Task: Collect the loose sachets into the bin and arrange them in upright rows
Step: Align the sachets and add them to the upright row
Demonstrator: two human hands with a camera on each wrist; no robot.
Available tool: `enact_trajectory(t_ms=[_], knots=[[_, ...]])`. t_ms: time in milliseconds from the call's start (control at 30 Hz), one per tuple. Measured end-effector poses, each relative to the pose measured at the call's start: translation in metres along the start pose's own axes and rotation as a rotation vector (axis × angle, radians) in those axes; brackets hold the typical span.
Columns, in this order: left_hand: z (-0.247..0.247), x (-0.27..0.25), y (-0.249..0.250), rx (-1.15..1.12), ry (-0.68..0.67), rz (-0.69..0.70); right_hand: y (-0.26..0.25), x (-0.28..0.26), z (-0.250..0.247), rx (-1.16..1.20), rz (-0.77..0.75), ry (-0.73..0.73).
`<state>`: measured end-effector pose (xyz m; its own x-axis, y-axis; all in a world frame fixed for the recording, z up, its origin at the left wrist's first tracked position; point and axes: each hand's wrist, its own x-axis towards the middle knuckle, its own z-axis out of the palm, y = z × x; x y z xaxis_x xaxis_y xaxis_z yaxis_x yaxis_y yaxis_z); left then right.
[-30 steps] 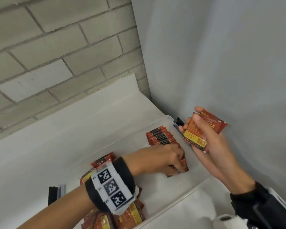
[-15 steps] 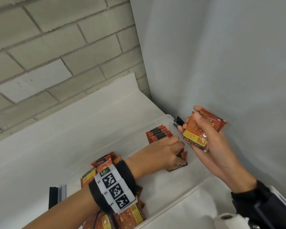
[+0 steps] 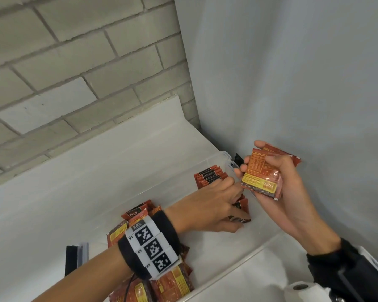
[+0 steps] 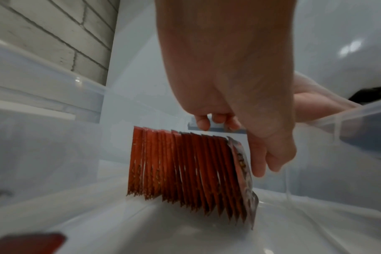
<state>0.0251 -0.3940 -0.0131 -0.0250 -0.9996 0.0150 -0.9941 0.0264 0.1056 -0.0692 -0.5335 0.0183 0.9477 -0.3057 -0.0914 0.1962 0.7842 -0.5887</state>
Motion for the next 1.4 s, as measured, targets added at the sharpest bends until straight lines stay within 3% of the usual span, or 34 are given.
enact_trajectory(t_ms=[67, 200, 433, 500, 700, 867, 1000, 1167, 1267, 1400], knots=[[0.000, 0.000, -0.002, -0.047, 0.007, 0.013, 0.000, 0.000, 0.000, -0.004, 0.018, -0.025], [-0.013, -0.003, -0.008, -0.183, 0.151, -0.049, 0.002, 0.001, -0.001, -0.040, 0.047, -0.013], [-0.050, -0.012, -0.015, -0.431, 0.437, -0.411, 0.002, 0.002, -0.004, -0.207, 0.033, -0.003], [-0.059, -0.013, -0.009, -0.555, 0.475, -0.439, 0.003, 0.002, -0.003, -0.236, 0.038, -0.016], [-0.060, -0.009, 0.000, -0.842, 0.472, -0.417, 0.004, 0.001, -0.001, -0.281, 0.027, -0.071], [-0.063, -0.009, 0.001, -0.880, 0.535, -0.403, 0.004, 0.002, 0.001, -0.290, 0.010, -0.094], [-0.067, -0.009, 0.003, -0.935, 0.467, -0.435, 0.004, 0.001, 0.002, -0.287, 0.017, -0.143], [-0.069, -0.011, 0.003, -1.048, 0.409, -0.552, 0.005, 0.000, 0.002, -0.314, 0.055, -0.106], [-0.075, -0.016, -0.001, -1.040, 0.376, -0.534, 0.007, 0.004, -0.001, -0.341, 0.079, -0.075], [-0.080, -0.022, -0.002, -1.083, 0.426, -0.457, 0.008, 0.005, -0.001, -0.328, 0.139, -0.070]])
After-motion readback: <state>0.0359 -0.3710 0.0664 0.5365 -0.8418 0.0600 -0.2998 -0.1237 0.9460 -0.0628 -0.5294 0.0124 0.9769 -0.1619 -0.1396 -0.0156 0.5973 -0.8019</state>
